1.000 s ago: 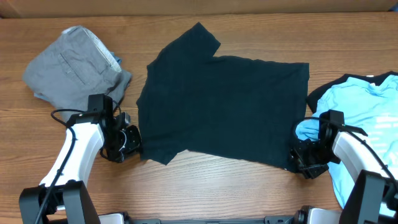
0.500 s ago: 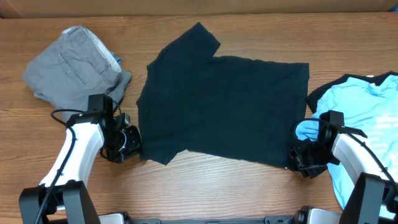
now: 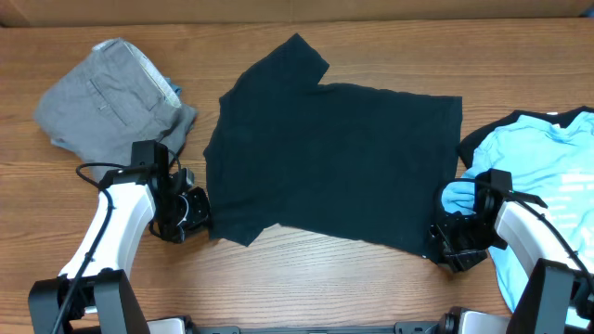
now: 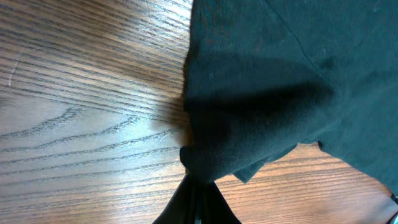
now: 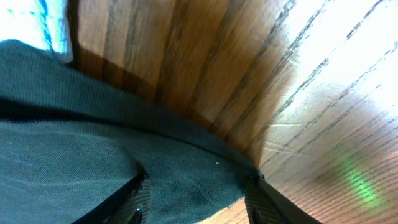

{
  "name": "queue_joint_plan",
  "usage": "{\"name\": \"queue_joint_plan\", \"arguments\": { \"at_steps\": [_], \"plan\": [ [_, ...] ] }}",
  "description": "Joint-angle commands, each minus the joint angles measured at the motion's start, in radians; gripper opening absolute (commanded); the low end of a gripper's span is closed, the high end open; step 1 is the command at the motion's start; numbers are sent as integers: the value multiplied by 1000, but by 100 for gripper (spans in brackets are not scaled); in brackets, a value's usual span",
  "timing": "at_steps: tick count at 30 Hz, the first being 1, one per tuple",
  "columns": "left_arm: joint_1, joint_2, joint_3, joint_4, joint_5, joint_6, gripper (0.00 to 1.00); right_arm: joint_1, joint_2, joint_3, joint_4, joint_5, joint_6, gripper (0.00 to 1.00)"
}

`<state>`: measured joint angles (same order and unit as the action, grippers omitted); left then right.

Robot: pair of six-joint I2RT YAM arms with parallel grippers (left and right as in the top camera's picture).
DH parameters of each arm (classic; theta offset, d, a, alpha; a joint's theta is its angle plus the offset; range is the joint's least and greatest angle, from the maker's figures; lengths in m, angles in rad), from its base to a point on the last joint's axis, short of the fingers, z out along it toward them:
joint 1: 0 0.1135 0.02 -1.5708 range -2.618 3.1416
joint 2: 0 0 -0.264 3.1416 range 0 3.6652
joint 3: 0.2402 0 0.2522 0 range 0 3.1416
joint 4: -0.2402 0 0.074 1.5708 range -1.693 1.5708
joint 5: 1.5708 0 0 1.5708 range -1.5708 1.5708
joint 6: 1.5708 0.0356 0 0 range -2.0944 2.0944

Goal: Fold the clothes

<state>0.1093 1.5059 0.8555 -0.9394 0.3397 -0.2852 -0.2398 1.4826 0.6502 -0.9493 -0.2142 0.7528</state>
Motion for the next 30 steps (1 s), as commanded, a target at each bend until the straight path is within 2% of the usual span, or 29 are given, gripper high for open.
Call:
{"name": "queue_joint_plan", "arguments": {
  "at_steps": [1,6,20,28,30],
  "plan": [
    [3,4,19,2,-8,15,6,3,25,-58,15,3,7,54],
    [3,4,19,5,-8,16,7,3,23,-15,24,-17,-51,53],
    [4,4,19,1,-7,17,10,3,-125,18,-84,-22,-52,58],
    [3,4,19,-5,-7,17,11,3,-124,-55,-55,0,-14,57],
    [3,4,19,-6,-7,16,11,3,-124,-89,-35,20,32,58]
  ]
}}
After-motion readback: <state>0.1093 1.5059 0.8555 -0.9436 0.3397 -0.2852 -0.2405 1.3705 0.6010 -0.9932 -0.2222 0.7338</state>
